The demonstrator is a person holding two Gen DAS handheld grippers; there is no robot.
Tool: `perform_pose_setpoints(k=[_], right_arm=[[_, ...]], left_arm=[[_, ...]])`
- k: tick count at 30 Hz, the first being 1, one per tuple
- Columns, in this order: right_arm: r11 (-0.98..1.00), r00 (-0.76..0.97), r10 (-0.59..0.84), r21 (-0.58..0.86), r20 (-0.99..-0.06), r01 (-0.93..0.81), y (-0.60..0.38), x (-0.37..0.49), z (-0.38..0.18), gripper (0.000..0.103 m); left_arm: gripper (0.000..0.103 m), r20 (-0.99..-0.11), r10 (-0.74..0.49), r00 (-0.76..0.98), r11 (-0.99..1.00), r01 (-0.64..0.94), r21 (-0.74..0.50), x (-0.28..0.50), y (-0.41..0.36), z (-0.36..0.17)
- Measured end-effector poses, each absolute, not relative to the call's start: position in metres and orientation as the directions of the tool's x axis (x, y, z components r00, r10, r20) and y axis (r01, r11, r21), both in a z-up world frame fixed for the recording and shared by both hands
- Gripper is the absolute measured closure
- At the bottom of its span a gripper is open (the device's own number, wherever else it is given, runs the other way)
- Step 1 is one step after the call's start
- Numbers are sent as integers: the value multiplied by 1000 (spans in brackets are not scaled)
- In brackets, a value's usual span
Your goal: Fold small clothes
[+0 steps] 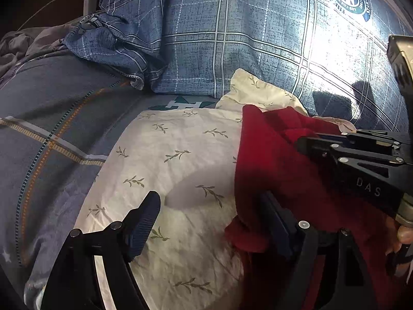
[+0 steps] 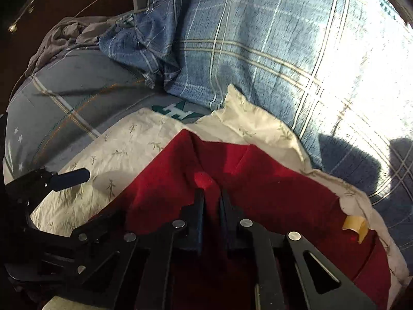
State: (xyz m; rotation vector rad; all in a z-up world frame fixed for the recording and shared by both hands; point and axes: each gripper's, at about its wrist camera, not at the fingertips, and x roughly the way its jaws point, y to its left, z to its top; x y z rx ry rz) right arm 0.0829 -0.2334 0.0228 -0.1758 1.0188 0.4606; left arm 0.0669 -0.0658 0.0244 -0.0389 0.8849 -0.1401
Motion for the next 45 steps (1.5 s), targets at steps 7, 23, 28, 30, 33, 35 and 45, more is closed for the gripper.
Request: perform_pose_setpoints(k=[7,23,28,30,33,35,45], right_arm=[[958,502,197,56,-842,-283,-247,94,13,88],[997,481,69,81,-874,4,-358,-11,31,63],[994,502,6,61,-865,93,-386,-32,40,54],[985,480,-19,65,-877,158,-404,-36,31,54],[981,493,30,121,-869,153,-415,-43,32,54],[979,498,27,124,-867,163,-418,-48,40,54],[940,521,-39,147,-852,309,-467,-57,51,53]], left_arm=[[24,-764,-115,635,993,97,-69,66,-70,22],[26,-735,-90,672,994,107,-23,47,-77,37],[26,-701,-160,695,986,143,-83,30,-79,55],[26,-689,-189,700,981,167,-100,25,-83,60],[26,-694,-204,690,973,218,-69,21,-97,57],[26,-716,-205,668,968,246,-48,22,-104,50],[26,-729,-201,655,961,276,-17,24,-120,48]])
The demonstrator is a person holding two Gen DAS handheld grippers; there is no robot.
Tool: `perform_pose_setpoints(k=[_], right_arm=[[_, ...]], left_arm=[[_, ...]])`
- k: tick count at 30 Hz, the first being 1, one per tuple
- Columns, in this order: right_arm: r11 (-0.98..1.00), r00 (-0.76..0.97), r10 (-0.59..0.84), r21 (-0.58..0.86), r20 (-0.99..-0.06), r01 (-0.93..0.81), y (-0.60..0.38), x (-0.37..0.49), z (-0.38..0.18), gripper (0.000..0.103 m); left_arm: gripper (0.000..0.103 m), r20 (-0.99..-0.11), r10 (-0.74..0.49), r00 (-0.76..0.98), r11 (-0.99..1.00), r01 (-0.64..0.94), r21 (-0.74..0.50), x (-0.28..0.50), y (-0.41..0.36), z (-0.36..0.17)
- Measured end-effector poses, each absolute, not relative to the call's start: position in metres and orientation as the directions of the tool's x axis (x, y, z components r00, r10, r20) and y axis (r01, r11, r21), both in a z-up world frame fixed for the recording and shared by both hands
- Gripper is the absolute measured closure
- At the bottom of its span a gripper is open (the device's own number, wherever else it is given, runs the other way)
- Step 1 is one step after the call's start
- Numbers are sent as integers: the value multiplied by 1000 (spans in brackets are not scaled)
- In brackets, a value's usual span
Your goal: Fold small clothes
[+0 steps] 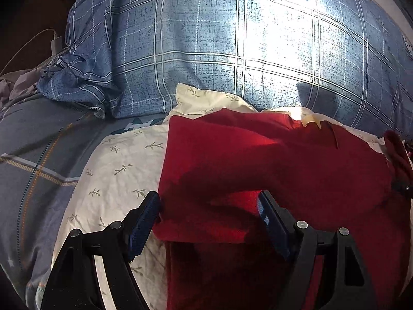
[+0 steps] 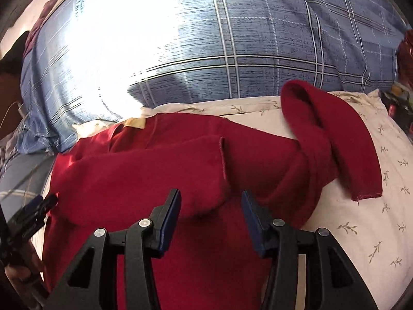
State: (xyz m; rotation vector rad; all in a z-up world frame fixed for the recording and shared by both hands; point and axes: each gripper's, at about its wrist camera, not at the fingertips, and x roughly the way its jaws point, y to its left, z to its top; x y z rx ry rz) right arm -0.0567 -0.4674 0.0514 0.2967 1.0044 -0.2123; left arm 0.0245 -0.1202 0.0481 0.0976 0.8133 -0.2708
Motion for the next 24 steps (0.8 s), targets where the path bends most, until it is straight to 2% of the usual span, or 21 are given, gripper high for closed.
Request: perform_pose_setpoints(k=[10,12,14,17,22,24], right_arm=[[949,495,-80,85,-865,303,-460,-29,35,51],[955,484,-104,47,-869,291,-457,-25,31,63],[958,490,-144,3,-860,286,-456,-25,33,92],[952,522,-86,85,-849,295,-466,-26,43,94],[948,482,-120,43,-868,314,-470,-25,30,94],[948,495,-109,60,-862,313,-472,-30,33,89]], left_arm=[[26,-746,-178,642,967,256,-10,33,-118,42],[26,-752,-177,634,968,252,-16,36,-118,40],[26,-759,-180,626,968,248,-25,39,-117,38],[26,-759,-177,626,970,242,-26,40,-116,39],[26,-766,-167,620,972,236,-21,42,-117,35],[26,-763,-167,624,972,236,-20,41,-117,36]])
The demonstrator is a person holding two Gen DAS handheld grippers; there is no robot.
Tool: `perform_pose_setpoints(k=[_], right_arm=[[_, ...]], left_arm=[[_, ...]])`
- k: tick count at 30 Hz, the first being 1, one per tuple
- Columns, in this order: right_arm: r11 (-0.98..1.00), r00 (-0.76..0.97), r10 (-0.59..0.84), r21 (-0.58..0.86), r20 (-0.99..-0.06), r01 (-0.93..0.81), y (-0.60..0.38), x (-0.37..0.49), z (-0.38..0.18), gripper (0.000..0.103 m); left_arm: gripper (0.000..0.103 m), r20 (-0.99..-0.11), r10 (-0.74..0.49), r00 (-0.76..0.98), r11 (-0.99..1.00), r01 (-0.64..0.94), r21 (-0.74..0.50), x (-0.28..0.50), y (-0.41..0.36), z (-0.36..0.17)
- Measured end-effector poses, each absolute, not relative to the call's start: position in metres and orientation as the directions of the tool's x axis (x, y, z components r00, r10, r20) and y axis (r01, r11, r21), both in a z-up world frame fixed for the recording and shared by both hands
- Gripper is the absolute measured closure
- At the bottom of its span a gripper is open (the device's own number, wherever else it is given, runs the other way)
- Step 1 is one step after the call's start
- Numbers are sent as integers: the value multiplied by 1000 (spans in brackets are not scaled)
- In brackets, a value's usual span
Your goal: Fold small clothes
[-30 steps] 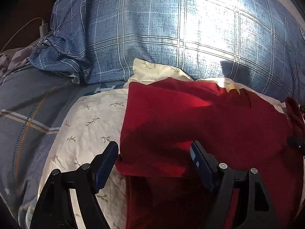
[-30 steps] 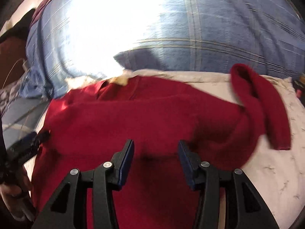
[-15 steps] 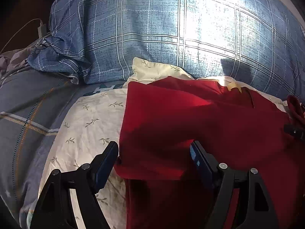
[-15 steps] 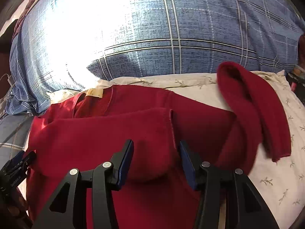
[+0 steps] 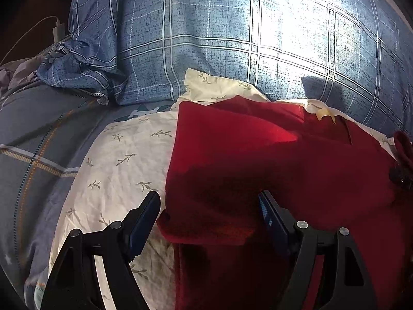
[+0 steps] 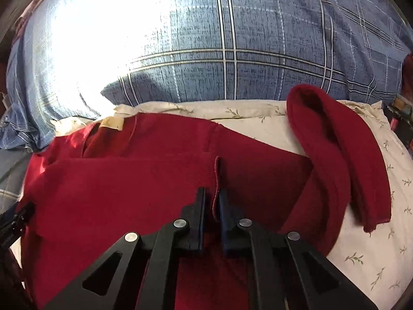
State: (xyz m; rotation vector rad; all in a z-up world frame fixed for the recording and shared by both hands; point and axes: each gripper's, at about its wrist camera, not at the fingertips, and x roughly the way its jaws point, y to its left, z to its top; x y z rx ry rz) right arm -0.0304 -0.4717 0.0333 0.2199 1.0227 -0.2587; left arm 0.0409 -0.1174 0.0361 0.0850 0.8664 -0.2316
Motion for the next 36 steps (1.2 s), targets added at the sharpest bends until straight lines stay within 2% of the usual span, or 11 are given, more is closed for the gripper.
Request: perform_pose_setpoints(k=[1,4,8,12,16,21,26,29,32,36], right_arm=[[944,497,-95,80,-863,320,-473,-35,37,87],[938,503,-57,126,-863,322,-478,-47,46,73],[950,487,-59,101,-871,297,-480,-59,49,70],[942,497,-35,137,-867,307,-481,-69,55,69],[926,562,-20,197,-827,323,-492,-84,79,56],[889,571,-115,172,-813,424,-523,-101,96,49],[771,558,-40,330,-829,545,-561,-122,77,46],[663,587,-16,431,-809,612,-580,-130,63,39],[535,638,32,553,-769,639,-599,-132,50,38],[446,674,-28,594,-738,670,-616,-128,38,37]], left_arm=[[26,-761,-167,626,972,236,-19,40,-117,37],[26,-762,-164,626,971,237,-15,40,-118,36],[26,-755,-164,635,971,240,-9,37,-119,38],[26,-726,-202,658,964,262,-31,30,-120,48],[26,-703,-239,669,954,296,-43,24,-117,54],[26,-744,-230,627,959,277,-63,31,-113,44],[26,-754,-228,616,965,247,-90,38,-111,43],[26,-755,-222,618,966,246,-82,39,-113,43],[26,-753,-210,624,966,249,-63,38,-115,42],[26,-751,-211,626,967,246,-66,37,-115,41]])
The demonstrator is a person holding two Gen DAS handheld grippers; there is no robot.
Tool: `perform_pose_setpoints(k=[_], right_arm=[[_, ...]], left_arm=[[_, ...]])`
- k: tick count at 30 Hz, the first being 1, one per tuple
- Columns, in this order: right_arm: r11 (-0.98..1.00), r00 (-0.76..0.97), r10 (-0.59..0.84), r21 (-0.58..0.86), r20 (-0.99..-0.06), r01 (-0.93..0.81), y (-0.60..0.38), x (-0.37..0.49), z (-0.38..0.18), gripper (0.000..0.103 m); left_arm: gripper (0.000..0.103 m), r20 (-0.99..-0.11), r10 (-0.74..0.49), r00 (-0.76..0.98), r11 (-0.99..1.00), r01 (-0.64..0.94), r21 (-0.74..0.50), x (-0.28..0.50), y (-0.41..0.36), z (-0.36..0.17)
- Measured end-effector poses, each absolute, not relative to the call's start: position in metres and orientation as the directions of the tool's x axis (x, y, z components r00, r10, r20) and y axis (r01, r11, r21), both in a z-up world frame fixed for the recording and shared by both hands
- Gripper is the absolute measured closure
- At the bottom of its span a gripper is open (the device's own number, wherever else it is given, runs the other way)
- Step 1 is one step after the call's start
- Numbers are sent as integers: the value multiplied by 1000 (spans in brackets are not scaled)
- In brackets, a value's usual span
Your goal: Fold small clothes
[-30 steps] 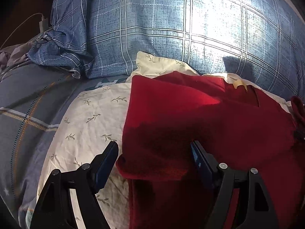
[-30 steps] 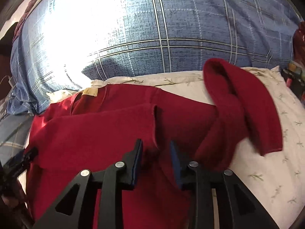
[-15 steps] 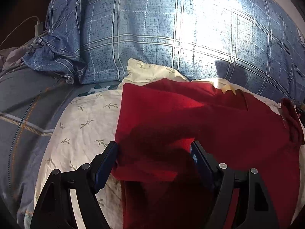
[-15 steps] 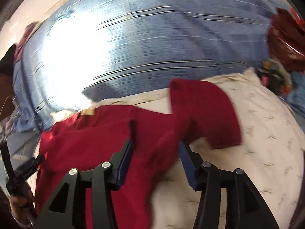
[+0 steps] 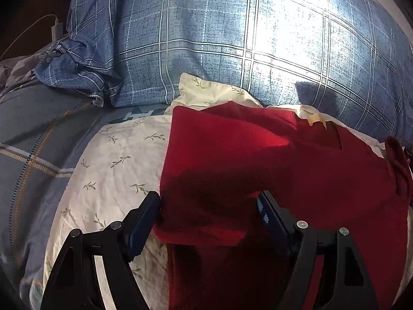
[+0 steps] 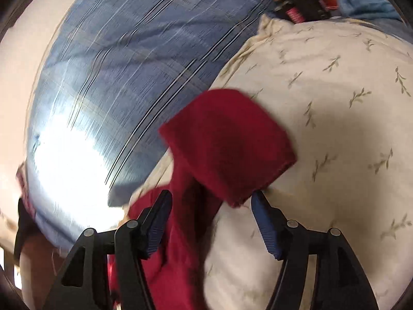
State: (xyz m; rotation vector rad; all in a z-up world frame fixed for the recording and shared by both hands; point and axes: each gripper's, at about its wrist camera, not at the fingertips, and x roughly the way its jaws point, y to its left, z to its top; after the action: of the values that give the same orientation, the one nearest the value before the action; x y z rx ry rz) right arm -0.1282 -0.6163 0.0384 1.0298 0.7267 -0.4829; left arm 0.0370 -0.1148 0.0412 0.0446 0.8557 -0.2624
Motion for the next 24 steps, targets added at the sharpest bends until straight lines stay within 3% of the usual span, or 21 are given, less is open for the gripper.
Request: perform_pose_setpoints(k=[1,3,5,7,15,24], right_arm=[[423,671,-45,595,-740,684,-620,-127,34,37],[389,688,-63,617,-723,684,-629,-127,24,46],[412,664,-85,581,-742,702,-634,-122,25,79],[429,660,-102,565,-745,704,-642,-120,27,89],[610,743,-187,517,-642,601,-649,-131,117,93],[766,859,-77,521,-506,376,-610,-104,216,95]], left_arm=[[26,-751,-211,625,967,246,-67,37,-115,41],[26,-751,-213,625,967,246,-69,38,-114,41],[26,-749,-212,628,967,246,-68,38,-114,42],[26,-744,-209,634,968,243,-65,37,-113,43],[26,-718,-205,665,973,219,-75,32,-102,56],[26,-702,-208,681,974,210,-85,25,-92,65]])
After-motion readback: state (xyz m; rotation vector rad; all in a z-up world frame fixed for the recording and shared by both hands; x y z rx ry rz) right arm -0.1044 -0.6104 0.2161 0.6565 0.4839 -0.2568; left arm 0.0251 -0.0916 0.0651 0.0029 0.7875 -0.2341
